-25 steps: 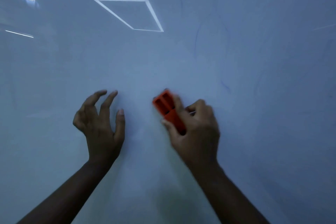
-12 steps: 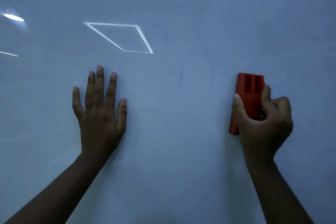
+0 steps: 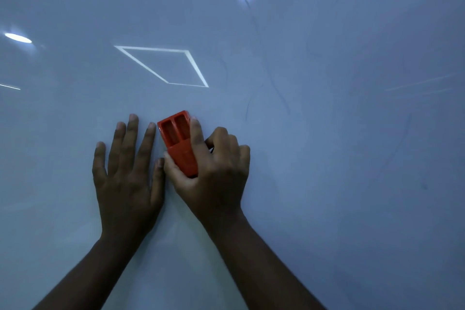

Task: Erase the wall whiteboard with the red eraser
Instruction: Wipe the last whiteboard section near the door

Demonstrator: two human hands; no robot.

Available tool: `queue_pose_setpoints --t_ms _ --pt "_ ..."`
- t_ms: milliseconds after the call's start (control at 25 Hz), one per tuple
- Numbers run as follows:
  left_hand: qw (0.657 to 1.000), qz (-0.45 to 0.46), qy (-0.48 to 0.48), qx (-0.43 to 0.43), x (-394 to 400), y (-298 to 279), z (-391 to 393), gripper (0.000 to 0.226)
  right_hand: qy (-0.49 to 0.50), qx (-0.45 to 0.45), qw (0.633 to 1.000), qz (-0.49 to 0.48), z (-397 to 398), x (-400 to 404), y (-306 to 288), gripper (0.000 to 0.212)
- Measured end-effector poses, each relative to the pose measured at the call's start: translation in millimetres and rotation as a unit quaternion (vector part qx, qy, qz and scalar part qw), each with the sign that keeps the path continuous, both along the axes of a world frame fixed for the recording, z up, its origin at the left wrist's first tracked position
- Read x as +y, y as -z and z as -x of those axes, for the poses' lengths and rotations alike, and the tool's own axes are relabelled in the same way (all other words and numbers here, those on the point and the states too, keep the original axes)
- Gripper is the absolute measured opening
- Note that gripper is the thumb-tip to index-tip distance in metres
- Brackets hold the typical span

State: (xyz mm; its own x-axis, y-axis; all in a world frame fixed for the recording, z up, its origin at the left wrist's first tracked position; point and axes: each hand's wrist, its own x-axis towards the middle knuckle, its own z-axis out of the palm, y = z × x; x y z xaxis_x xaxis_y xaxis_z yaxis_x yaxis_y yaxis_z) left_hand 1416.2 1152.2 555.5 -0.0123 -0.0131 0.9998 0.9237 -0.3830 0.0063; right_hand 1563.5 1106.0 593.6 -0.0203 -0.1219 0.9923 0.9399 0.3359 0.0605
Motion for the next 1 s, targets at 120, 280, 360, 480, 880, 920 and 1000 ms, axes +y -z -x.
queue_pose_setpoints --t_ms 120,280,360,480,880,920,1000 --pt "1.000 -0.010 0.002 -0.018 -1 2 0 0.065 0.001 0.001 1.000 -0.022 -24 -1 -26 0.063" --pt "0.999 -0.021 -0.002 -0.025 -6 5 -3 0.061 0.001 0.066 0.997 -0.033 -83 -9 -60 0.066" --pt "1.000 -0.015 -0.003 -0.027 -8 5 -1 0.060 0.010 0.092 0.995 -0.041 -117 -16 -62 0.067" --pt "0.999 -0.013 0.008 -0.043 -16 -2 -2 0.059 0.024 0.142 0.988 -0.060 -162 -24 -72 0.067" --pt "0.996 -0.037 -0.021 -0.073 9 -115 15 0.068 0.005 0.107 0.991 -0.076 -113 -9 -105 0.065" --pt "0.997 -0.034 -0.024 -0.072 12 -113 16 0.069 0.005 0.057 0.996 -0.068 -90 -6 -93 0.065" --pt "0.997 -0.030 -0.015 -0.072 13 -110 18 0.070 0.022 -0.036 0.998 -0.052 -49 0 -73 0.065"
